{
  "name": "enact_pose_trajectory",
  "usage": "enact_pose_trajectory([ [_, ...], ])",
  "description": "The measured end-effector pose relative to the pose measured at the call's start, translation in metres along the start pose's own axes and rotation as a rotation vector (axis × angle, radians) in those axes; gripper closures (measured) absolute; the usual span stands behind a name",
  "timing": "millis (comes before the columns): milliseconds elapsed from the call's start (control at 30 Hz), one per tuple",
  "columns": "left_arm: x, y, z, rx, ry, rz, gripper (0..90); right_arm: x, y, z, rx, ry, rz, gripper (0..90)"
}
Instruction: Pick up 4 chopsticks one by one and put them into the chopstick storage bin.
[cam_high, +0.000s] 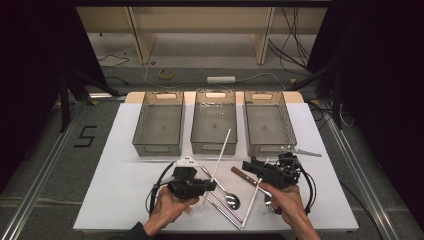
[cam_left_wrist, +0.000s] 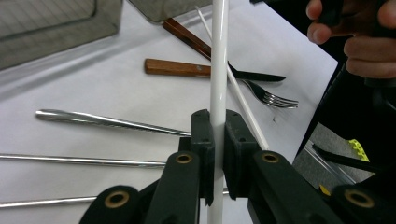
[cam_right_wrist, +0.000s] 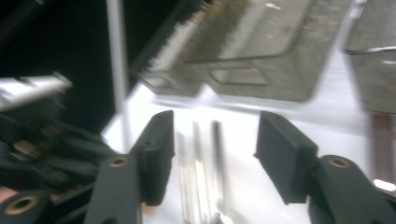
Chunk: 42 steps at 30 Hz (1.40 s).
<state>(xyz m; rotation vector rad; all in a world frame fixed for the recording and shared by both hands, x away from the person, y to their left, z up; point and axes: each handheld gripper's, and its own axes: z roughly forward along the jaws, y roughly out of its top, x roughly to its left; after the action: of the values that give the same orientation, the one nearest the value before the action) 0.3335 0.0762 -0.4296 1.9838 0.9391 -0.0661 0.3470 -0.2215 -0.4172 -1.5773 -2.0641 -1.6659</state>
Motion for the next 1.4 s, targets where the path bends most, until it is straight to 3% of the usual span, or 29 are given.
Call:
enact_pose_trajectory([
  [67,0.003,0.002,-0.005,-0.008,0.007,-0.006,83.7,-0.001,0.0,-0.002,0.011,-0.021,-0.01,45.4],
  [133,0.008,0.004,-0.012,-0.016,0.022,-0.007,83.7,-0.004,0.0,-0.006,0.018,-0.082,-0.042,43.1],
  [167,0.008,0.004,-0.012,-0.016,0.022,-0.007,83.7,-0.004,0.0,-0.006,0.018,-0.082,-0.042,43.1],
  [367,0.017,0.01,-0.026,-0.029,0.053,-0.009,83.7,-0.007,0.001,-0.011,0.076,-0.247,-0.13,39.8],
  [600,0.033,0.017,-0.044,-0.057,0.102,-0.02,83.6,-0.02,0.0,-0.01,0.153,-0.346,-0.123,37.2],
  [800,0.044,0.022,-0.055,-0.067,0.138,-0.029,83.6,-0.029,-0.001,-0.007,0.187,-0.385,-0.108,35.7],
  [933,0.052,0.027,-0.063,-0.069,0.16,-0.034,83.6,-0.031,-0.002,-0.007,0.192,-0.387,-0.103,35.4],
  [1067,0.065,0.036,-0.071,-0.084,0.182,-0.059,83.6,-0.031,-0.003,-0.008,0.19,-0.374,-0.103,34.5],
  [1400,0.101,0.074,-0.089,-0.118,0.284,-0.09,83.6,-0.03,-0.008,-0.016,0.167,-0.339,-0.105,32.1],
])
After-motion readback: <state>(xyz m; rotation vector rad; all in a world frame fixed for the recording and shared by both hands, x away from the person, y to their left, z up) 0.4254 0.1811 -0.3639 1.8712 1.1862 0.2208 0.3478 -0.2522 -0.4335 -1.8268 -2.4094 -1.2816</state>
